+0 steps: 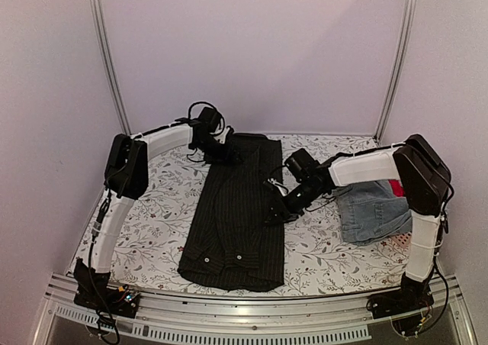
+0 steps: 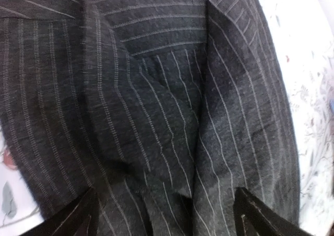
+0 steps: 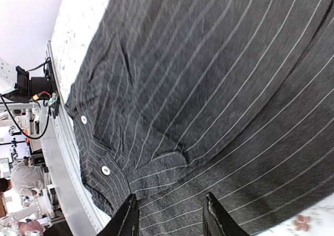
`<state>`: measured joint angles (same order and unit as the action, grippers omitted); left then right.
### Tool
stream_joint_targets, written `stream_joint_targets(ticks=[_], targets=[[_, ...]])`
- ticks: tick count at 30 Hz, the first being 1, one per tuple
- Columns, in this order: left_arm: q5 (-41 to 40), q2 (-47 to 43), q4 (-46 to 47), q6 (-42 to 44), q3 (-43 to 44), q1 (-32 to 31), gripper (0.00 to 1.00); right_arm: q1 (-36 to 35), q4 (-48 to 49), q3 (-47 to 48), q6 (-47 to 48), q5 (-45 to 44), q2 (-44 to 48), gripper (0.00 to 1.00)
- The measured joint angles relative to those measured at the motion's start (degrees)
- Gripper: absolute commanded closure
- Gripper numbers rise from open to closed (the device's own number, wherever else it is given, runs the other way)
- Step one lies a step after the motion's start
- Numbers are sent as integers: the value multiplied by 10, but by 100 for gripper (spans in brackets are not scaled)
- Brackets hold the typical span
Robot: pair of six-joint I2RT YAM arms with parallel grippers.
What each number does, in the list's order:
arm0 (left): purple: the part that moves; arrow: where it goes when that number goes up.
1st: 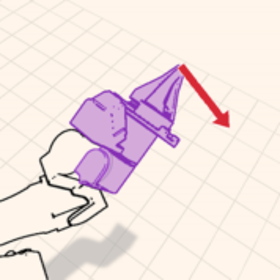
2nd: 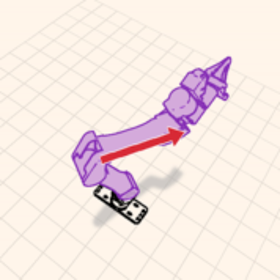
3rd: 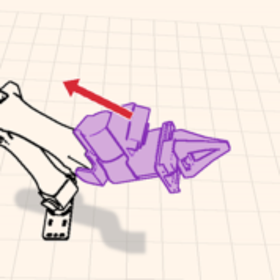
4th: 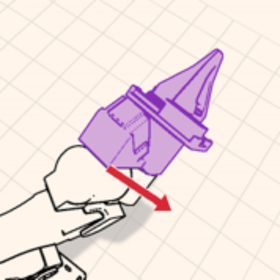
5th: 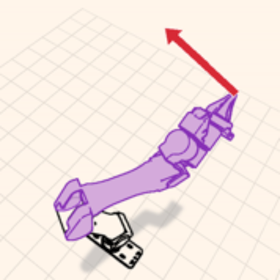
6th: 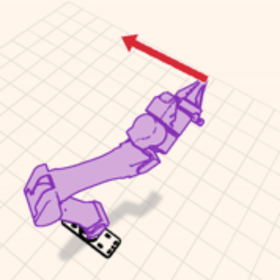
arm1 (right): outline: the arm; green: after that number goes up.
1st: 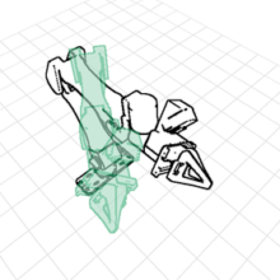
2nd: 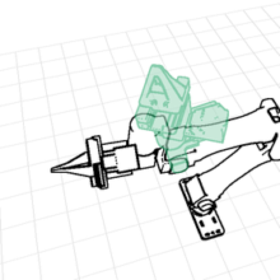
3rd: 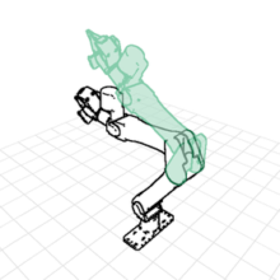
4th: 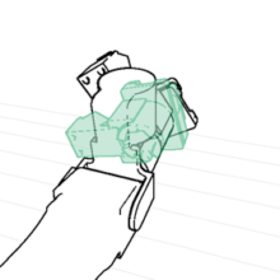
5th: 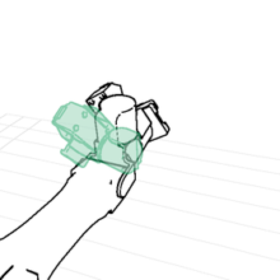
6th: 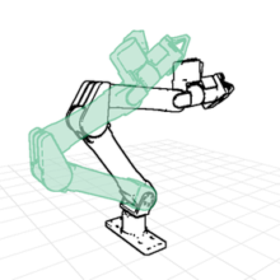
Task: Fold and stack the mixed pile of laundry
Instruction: Rotate the rectangle-folded shirt at the center of the board, then move the rectangle-folded shirt to the center of the board.
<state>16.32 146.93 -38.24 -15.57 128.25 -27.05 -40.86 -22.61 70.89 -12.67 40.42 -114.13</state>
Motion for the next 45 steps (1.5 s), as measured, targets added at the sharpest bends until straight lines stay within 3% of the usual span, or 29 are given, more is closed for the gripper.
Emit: stream_joint_targets(ticks=[2,5,12,19,25,31,33,36,39,40,43,45], targets=[[-1,-24,-6,3,-10,6,2,15,-3,22,-3,-10,12,58],[-8,-95,-6,5,-51,14,4,32,-3,72,-2,-19,23,59],[19,-301,46,0,-272,19,33,44,1,167,-12,-43,-14,60],[55,-325,87,-13,-501,11,46,46,-1,199,-31,-61,-106,67],[63,-310,109,-19,-516,1,57,57,-1,200,-39,-68,-151,71],[67,-234,120,-21,-436,3,65,89,0,246,-45,-65,-183,72],[67,-205,120,-22,-395,8,62,102,-1,272,-45,-63,-199,72],[68,-176,119,-26,-345,12,39,117,-8,318,-44,-64,-224,71],[59,-175,109,-24,-318,19,14,126,-24,349,-43,-69,-232,62],[54,-181,106,-19,-316,21,4,128,-29,355,-44,-69,-230,57],[21,-233,95,-14,-327,23,0,129,-33,353,-44,-79,-202,40],[-7,-297,92,-8,-351,23,0,128,-34,332,-43,-93,-155,14]])
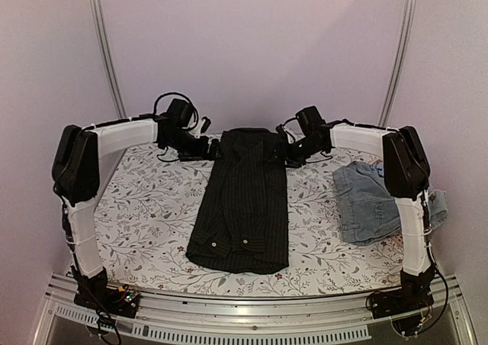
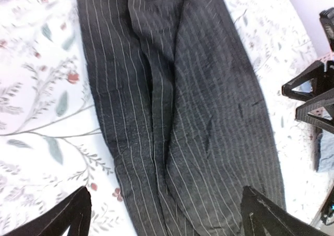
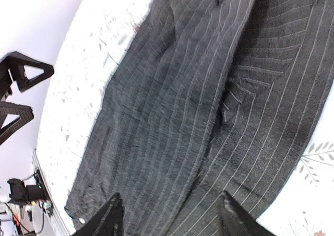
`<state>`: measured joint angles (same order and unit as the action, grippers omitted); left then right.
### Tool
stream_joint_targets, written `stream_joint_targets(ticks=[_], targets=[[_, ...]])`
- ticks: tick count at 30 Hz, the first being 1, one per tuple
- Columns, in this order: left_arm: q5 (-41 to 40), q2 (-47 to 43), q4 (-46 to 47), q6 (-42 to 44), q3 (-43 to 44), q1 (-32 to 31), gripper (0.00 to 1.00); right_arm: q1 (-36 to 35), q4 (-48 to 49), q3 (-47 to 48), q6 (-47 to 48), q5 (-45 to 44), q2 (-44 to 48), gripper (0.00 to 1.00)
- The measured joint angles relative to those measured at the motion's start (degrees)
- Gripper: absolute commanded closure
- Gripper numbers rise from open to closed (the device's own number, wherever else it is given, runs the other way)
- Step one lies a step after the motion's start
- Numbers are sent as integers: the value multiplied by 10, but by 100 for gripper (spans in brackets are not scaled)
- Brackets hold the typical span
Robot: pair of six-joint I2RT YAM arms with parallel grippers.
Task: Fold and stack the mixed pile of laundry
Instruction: Move the rectangle-folded shirt to the center of the board, then pick up the rectangle-folded shirt from the center of the board.
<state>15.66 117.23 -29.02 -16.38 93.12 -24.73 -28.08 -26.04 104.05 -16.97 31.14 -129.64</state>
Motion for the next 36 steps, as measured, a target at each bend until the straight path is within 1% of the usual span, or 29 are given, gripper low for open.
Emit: stream_joint_targets(ticks=[1,2,3,5,8,11,13,14,16,17,20,21,24,27,28,32,36], targets=[[-11,-33,0,2,-10,0,0,0,2,-13,2,-10,33,3],[-27,-78,6,5,-25,0,0,0,4,-27,5,-19,71,1],[-40,-115,10,4,-35,1,0,0,8,-37,6,-26,105,1],[-69,-197,29,-3,-63,2,0,0,43,-76,13,-49,205,1],[-82,-284,41,-21,-92,10,0,1,88,-129,-3,-84,331,1],[-47,-328,36,-45,-124,31,0,12,109,-180,-27,-64,428,1],[-12,-345,34,-61,-170,38,0,14,112,-214,-48,-32,453,1],[8,-359,36,-72,-212,40,0,12,113,-238,-57,-21,461,2],[49,-395,32,-101,-312,35,3,2,118,-320,-89,-2,476,7],[64,-417,28,-117,-366,31,5,-10,118,-375,-108,7,482,10],[101,-478,-2,-164,-487,21,13,-53,98,-504,-169,22,497,15],[111,-498,-9,-180,-518,19,16,-72,87,-546,-194,26,504,17],[133,-536,-5,-222,-575,8,29,-107,78,-605,-239,40,516,26],[149,-551,10,-261,-624,-6,42,-123,90,-633,-270,51,511,34],[153,-551,17,-272,-640,-9,44,-125,94,-636,-277,53,505,37],[162,-541,47,-306,-683,-16,51,-131,133,-639,-295,58,455,46],[170,-507,84,-318,-692,-24,51,-140,162,-645,-305,66,412,52]])
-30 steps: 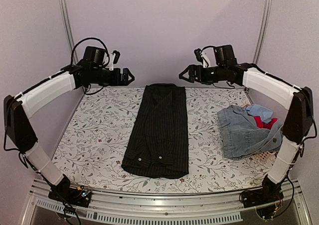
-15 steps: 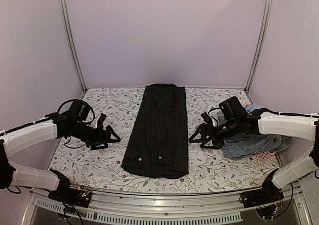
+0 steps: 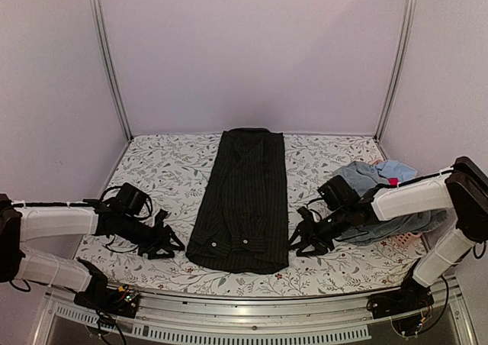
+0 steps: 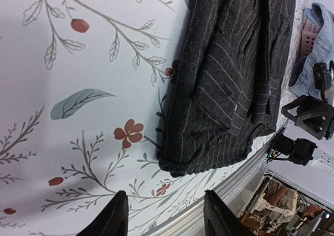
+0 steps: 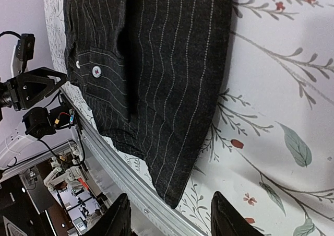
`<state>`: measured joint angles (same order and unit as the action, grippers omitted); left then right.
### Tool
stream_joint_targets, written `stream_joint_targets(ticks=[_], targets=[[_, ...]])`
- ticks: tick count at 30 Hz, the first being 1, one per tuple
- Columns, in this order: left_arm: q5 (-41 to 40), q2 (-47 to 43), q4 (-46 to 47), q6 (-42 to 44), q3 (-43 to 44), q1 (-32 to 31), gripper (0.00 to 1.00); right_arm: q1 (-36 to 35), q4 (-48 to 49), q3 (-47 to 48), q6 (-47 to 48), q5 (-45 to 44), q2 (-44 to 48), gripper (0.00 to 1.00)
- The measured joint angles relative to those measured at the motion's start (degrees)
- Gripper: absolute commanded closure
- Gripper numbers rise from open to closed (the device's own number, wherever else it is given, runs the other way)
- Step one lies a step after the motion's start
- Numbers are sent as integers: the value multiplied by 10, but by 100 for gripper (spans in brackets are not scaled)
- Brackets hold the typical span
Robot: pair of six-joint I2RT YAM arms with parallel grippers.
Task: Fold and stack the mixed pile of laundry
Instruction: Pick up the rectangle-folded shirt from the center of the board.
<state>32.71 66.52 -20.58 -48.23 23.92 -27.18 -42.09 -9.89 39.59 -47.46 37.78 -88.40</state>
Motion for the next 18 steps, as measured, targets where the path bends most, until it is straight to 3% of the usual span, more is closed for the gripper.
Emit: stream_joint_targets(ticks=[7,10,14,18], targets=[[9,69,73,-10,-4,-23,48,-22,39,0,-7,18,-52,60],[19,96,114,-13,-4,-30,52,-31,57,-3,-10,21,-68,66],[28,124,153,-13,0,-52,64,-40,92,-1,-16,39,-96,68],[29,144,172,-12,3,-71,83,-43,114,5,-19,44,-112,85]])
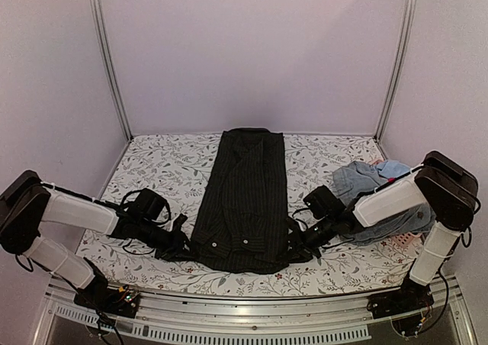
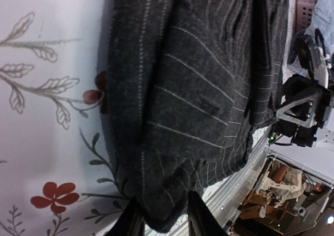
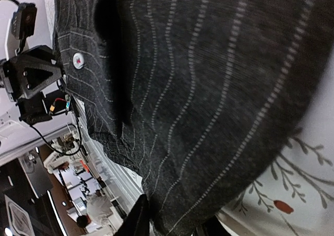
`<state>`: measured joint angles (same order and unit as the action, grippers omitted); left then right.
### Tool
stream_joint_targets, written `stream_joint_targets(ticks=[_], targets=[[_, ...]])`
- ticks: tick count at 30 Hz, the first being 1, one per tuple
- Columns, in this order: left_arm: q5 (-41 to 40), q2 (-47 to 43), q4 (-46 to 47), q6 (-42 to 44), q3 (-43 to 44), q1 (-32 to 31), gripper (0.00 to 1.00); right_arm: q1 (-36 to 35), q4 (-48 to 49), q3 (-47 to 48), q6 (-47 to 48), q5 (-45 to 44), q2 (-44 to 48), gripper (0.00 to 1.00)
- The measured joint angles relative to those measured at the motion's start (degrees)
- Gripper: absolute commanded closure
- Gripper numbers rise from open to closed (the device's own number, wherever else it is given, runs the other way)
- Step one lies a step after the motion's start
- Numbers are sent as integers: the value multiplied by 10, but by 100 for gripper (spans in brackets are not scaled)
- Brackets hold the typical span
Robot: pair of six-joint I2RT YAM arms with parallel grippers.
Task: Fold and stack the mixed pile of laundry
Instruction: Pick up the rectangle-folded shirt from the center of the board, then fold the rectangle-folded shirt at the center of the board.
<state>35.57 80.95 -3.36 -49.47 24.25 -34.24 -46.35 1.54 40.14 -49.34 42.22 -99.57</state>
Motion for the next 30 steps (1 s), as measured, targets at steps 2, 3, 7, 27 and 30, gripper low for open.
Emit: stream_joint_targets(ticks=[2,3,7,27,30], targets=[[0,7,4,-3,0,-8,92,-1,3,6,1,2,-10,96],[-1,9,5,-5,0,-11,95,-2,3,11,0,2,-15,99],[-2,5,6,-12,1,-27,100,-4,-3,23,7,3,-18,100],[2,-55,-120,-9,134,-71,100,15,-112,77,55,12,92,100],[8,-12,-125,18,180,-35,100,39,-118,95,66,12,89,100]])
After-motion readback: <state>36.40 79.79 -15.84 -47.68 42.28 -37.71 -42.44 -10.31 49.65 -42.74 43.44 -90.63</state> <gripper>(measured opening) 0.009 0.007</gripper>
